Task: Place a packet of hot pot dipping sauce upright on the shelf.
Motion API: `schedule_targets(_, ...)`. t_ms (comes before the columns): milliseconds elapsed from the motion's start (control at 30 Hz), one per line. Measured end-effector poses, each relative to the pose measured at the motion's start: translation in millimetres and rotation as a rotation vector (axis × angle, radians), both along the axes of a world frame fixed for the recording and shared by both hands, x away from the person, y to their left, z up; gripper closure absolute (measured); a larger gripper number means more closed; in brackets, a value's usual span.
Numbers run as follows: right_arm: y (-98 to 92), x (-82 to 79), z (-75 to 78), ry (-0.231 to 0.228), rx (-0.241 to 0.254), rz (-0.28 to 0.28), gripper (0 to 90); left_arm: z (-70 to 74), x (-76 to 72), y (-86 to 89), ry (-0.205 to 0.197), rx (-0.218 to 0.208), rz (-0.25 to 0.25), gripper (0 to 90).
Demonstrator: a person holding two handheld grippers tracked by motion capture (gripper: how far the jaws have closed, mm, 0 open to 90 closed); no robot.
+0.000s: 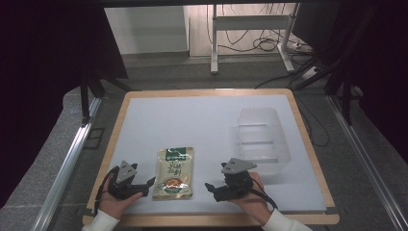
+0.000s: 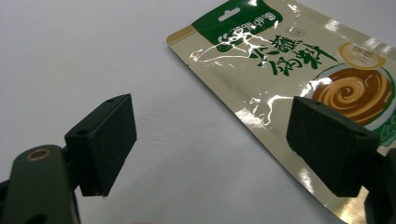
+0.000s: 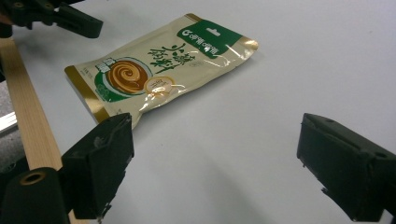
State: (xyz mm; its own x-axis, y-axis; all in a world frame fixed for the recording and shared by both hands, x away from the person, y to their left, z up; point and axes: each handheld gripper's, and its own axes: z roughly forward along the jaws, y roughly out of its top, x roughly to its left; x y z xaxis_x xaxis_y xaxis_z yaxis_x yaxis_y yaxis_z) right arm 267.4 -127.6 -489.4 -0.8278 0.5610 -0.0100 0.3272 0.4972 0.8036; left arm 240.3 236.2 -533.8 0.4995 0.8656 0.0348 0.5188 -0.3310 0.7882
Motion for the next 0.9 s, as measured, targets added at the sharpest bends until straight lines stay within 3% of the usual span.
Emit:
schedule_targets(100,-2.0,-1.2,-0.3,-0.033,-0.022,0.020,16.8,-1.4,2.5,2.2,0.010,-0.002,0.005,15.9)
schedule_targets(233,-2.3,1.3,0.8,-0.033,-0.040,0.037,17.9,-2.4,2.9,3.7,0.016,-0.015,0.005,15.9)
schedule_targets(267,-4.4,1.6,6.0,-0.063,-0.047,0.042,18.8,-2.1,2.2,4.0,0.013,-0.011,0.002,15.9)
schedule_targets(333,-7.4,2.5,11.4,-0.067,-0.032,0.041,18.8,-2.2,1.7,3.9,0.009,-0.007,-0.002,15.9)
schedule_targets(500,-9.9,4.2,13.0,-0.024,-0.010,0.042,18.7,-2.0,-2.7,3.2,0.006,0.006,-0.004,15.9)
schedule_targets(667,-4.1,4.6,12.1,-0.031,-0.016,0.067,19.1,-1.6,-4.9,5.6,0.002,0.004,-0.001,15.9)
schedule_targets(900,-5.1,9.2,12.5,0.011,0.006,0.086,19.1,-4.3,-3.2,7.9,0.023,-0.004,-0.005,16.3)
